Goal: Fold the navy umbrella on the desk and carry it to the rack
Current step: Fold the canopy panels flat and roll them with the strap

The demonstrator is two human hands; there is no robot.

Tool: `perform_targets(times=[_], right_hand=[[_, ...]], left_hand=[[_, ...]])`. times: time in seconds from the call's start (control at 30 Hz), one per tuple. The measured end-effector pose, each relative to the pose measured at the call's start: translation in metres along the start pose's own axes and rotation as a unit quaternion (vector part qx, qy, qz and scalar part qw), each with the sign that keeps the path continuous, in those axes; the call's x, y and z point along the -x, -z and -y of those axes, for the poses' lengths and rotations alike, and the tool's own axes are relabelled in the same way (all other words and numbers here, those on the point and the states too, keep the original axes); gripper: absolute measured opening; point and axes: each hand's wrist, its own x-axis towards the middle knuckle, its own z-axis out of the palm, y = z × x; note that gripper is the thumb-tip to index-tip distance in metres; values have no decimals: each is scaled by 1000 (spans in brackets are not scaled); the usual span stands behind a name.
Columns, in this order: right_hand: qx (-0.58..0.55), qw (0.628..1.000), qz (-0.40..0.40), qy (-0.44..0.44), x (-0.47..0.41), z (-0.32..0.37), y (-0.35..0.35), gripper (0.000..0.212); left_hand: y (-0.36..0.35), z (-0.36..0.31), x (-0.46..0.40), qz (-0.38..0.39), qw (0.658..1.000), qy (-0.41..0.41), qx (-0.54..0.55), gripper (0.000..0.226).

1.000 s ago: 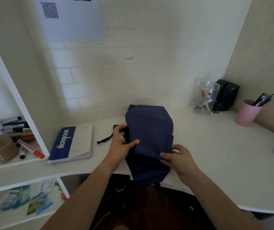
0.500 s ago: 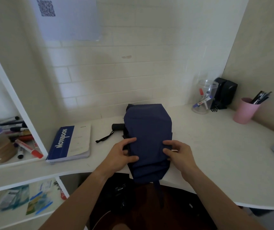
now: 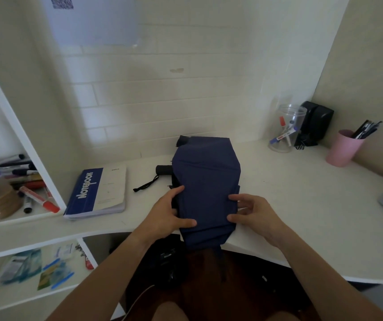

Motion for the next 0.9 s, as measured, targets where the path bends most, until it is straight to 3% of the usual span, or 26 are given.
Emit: perform_targets(times=[0.07, 0.17, 0.27, 0.33, 0.47, 0.63, 0.77, 0.83, 0.9], right_hand=[[104, 994, -3, 13, 0, 3, -1, 62], [322, 945, -21, 53, 2, 13, -4, 69], [373, 904, -70, 197, 4, 25, -12, 59], [377, 883, -41, 279, -1, 26, -23, 53], [485, 844, 91, 211, -11, -2, -34, 76], [496, 835, 111, 213, -15, -9, -25, 82], [508, 826, 126, 208, -12, -14, -24, 80], [512, 824, 127, 207, -13, -16, -24, 79], [512, 823, 127, 212, -14, -17, -24, 79]], left_hand=[[-1, 4, -1, 0, 999, -4, -41, 115], [-1, 1, 0, -24, 977, -55, -205, 116], [1, -3, -1, -16, 964, -69, -256, 120], [6, -2, -4, -6, 960, -60, -272, 121], [16, -2, -6, -4, 932, -49, -359, 116], [26, -2, -9, 4, 918, -56, -392, 112], [28, 6, -6, 2, 883, -61, -465, 114], [25, 7, -4, -45, 874, -142, -462, 103], [17, 1, -5, -58, 847, -281, -448, 71]])
